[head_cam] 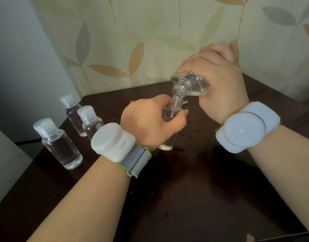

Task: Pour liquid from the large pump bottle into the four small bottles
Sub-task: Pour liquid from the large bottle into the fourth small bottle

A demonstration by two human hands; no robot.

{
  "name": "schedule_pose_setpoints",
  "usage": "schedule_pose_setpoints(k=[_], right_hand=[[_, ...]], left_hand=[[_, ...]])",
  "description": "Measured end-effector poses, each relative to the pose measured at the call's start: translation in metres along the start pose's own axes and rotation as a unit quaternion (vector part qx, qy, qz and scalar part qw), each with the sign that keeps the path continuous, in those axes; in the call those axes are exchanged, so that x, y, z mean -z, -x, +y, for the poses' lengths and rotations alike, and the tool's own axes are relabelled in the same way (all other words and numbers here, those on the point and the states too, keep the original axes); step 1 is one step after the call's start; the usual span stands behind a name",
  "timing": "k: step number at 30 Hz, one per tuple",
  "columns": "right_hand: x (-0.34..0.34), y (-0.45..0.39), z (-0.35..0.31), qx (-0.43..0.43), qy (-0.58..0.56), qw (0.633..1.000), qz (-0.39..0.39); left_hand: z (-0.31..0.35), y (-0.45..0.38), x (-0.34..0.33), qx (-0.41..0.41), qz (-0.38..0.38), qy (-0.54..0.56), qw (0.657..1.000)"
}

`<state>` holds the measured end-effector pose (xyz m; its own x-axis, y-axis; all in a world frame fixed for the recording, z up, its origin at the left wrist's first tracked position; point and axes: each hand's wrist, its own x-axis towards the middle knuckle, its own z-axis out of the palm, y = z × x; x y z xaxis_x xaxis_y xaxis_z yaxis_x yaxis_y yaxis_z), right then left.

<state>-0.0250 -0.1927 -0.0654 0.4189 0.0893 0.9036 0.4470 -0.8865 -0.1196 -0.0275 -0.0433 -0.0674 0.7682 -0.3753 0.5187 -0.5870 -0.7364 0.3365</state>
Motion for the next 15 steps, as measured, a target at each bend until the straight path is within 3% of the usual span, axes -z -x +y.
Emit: schedule_pose_setpoints(k=[15], right_hand=[[0.0036,-0.0001,-0.0025,-0.008,0.007,1.000,-0.010]], left_hand=[[0.0009,0.0004,0.0015,-0.005,-0.004,0.005,1.000]])
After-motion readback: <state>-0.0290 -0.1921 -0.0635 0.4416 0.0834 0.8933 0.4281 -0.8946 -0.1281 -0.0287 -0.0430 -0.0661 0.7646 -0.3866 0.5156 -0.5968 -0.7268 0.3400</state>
